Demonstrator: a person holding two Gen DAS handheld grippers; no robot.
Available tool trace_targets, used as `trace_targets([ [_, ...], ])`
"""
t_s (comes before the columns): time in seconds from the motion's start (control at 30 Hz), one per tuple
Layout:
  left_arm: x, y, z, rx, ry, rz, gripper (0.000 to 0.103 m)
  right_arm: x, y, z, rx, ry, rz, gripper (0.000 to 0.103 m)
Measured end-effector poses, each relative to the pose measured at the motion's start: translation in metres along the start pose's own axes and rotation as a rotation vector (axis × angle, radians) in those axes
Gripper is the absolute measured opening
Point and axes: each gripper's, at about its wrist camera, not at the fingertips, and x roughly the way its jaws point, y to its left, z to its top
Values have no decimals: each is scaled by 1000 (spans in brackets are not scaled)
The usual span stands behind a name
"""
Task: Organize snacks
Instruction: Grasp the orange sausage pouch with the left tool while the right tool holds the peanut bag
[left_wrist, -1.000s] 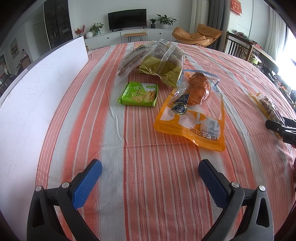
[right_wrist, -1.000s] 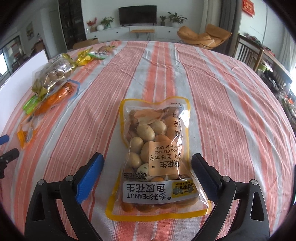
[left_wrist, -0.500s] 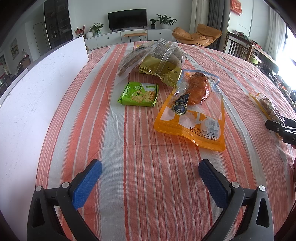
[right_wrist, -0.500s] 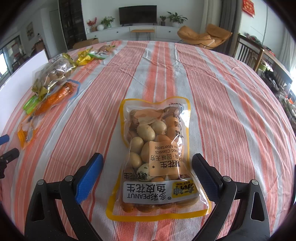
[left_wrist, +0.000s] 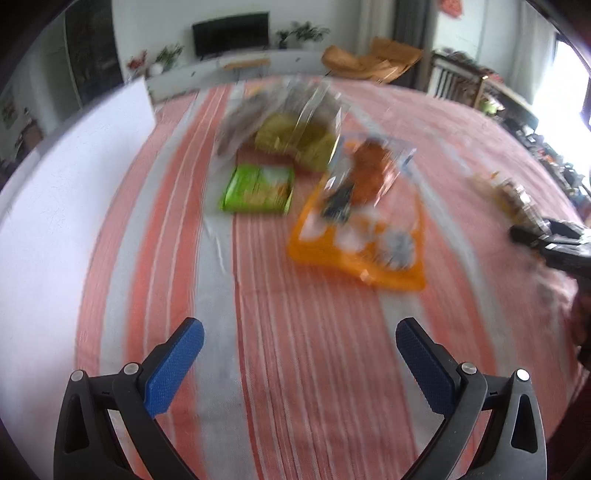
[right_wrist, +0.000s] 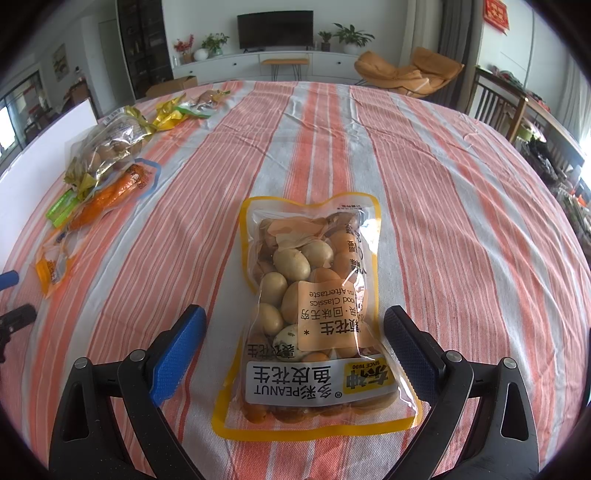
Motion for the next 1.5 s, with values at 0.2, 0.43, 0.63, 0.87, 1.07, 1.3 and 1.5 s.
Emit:
trace_targets([
  [0.2, 9, -30, 50, 153, 6, -83, 103, 3, 3, 1, -3, 2, 3, 100],
  [0.43, 56, -57, 89, 177, 26, -106, 103, 3, 3, 1, -2, 1, 4, 100],
  [0.63, 87, -56, 92, 88, 79, -78, 102, 3, 2, 1, -2, 1, 4, 100],
  [0.87, 63, -91, 65, 222, 143, -281, 101, 4, 4, 1, -2, 1, 5, 100],
  [1.07, 61, -70, 86, 28, 131, -300, 101, 4, 3, 1, -2, 1, 6, 100],
  [1.3, 92, -80, 111, -82, 182, -156, 101, 4, 4, 1, -2, 1, 6, 100],
  [1.5, 103, -83, 125, -157, 113, -1, 78, 3, 3, 1, -2, 1, 7, 101],
])
